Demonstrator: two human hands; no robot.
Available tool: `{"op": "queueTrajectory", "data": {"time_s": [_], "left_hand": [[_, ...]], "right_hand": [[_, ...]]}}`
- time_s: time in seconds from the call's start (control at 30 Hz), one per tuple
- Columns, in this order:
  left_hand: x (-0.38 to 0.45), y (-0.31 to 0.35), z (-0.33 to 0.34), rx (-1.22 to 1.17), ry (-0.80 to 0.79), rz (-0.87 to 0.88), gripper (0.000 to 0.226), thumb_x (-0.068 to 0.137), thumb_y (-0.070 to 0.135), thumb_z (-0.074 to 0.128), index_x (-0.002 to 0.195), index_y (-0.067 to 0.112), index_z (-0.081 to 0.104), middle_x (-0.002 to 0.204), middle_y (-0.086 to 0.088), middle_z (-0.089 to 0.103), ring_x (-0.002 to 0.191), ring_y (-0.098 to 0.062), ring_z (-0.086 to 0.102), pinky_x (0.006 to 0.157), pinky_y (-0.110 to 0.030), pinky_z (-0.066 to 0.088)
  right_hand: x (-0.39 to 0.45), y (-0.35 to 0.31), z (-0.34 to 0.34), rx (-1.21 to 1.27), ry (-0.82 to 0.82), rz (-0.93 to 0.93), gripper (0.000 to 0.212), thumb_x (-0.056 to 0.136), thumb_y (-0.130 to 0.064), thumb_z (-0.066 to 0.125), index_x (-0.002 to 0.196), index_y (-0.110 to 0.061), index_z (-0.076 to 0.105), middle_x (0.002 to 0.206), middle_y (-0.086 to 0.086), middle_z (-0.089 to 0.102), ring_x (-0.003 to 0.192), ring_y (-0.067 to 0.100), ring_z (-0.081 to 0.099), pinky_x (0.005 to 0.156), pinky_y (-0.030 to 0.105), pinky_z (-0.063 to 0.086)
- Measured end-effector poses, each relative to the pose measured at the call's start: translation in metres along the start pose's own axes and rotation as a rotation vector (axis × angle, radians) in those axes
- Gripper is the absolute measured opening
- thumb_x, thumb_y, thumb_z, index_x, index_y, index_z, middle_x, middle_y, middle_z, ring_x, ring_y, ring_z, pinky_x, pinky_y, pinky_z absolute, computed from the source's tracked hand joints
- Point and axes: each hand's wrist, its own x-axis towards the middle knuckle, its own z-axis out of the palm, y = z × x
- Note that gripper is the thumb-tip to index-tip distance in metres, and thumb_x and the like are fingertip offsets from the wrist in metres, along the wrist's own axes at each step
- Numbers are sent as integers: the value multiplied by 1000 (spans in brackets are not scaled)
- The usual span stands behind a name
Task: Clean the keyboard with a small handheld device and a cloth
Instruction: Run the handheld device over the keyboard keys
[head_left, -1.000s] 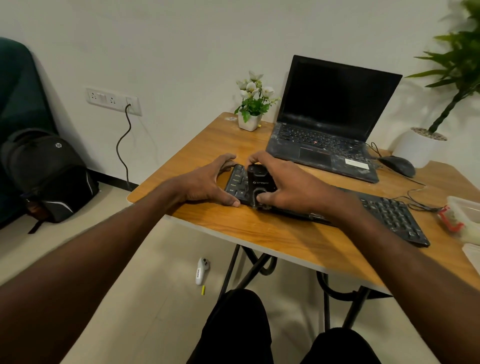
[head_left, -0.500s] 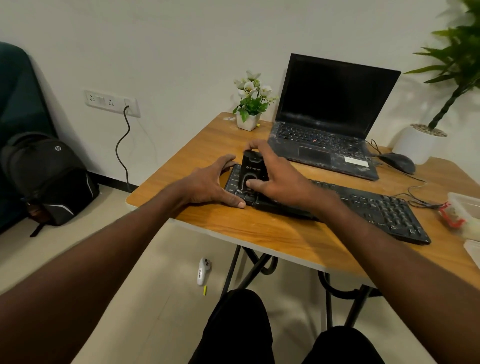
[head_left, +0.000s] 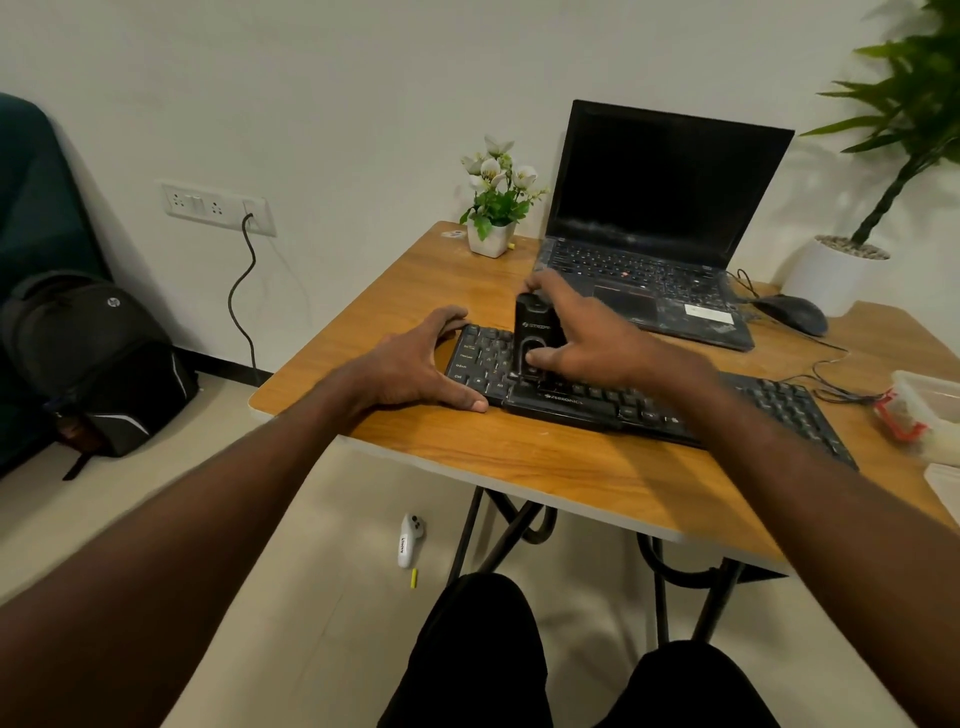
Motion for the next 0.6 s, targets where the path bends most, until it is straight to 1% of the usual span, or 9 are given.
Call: {"op": "queueTrajectory", "data": {"time_s": [0.1,0.13,0.17,0.27,0.33,0.43,0.5,0.53,0.6], "left_hand": [[-1,2,0,5,0,6,141,49,79,95,162,50,17,168,13,39,152,-21,38,128,-55,29],[-2,3,0,7,-1,7,140,51,77,96,163,49,17,168,12,39,152,-21,38,128,-55,28],[-2,3,0,4,-3,8,140,50,76,96,163,48,17,168,11,38,152,-21,37,128,-54,28],[-1,2,-1,-17,-8,1,146,42,83,95,161,50,17,169,10,37,154,-20,36,128,-54,30],[1,0,0,-20,-6,-5,147,39,85,94,160,52,17,169,10,36,155,-21,35,128,-54,31],[3,-1,0,-37,-5,-5,145,39,83,96,158,55,18,169,11,36,154,-22,36,127,-55,33],[3,-2,0,-46,-16,-2,145,40,82,96,158,54,18,169,12,36,154,-21,36,127,-55,33],[3,-2,0,-50,-18,0,144,40,82,96,158,54,18,169,12,36,154,-21,36,127,-55,33],[3,-3,0,-54,-19,0,144,40,82,97,158,54,19,168,12,37,154,-20,36,127,-54,32]], "right_hand": [[-6,10,-24,-91,-114,69,69,90,-17,75,141,-31,30,121,9,60,100,22,68,81,41,63],[-6,9,-28,-127,-124,79,69,89,-17,76,140,-30,31,121,9,60,101,22,67,82,41,62],[-6,6,-29,-130,-110,77,68,89,-16,77,139,-29,32,121,9,60,102,22,67,82,40,62],[-7,-3,-13,51,29,31,65,88,-14,78,135,-29,36,122,6,61,101,18,68,79,40,64],[-15,0,1,100,85,-3,64,89,-13,76,135,-31,35,122,5,60,100,16,68,76,40,65],[-33,12,-2,75,29,-29,66,90,-13,75,138,-33,35,124,3,58,104,16,67,77,38,65],[-40,17,-15,62,-21,-4,64,91,-13,75,137,-34,36,120,0,59,101,15,68,75,35,64],[-41,16,-19,67,-17,14,63,90,-13,75,136,-33,37,119,-1,59,100,15,68,74,32,64],[-39,12,-16,126,43,19,61,90,-12,76,133,-31,38,118,-2,58,102,16,68,73,30,64]]}}
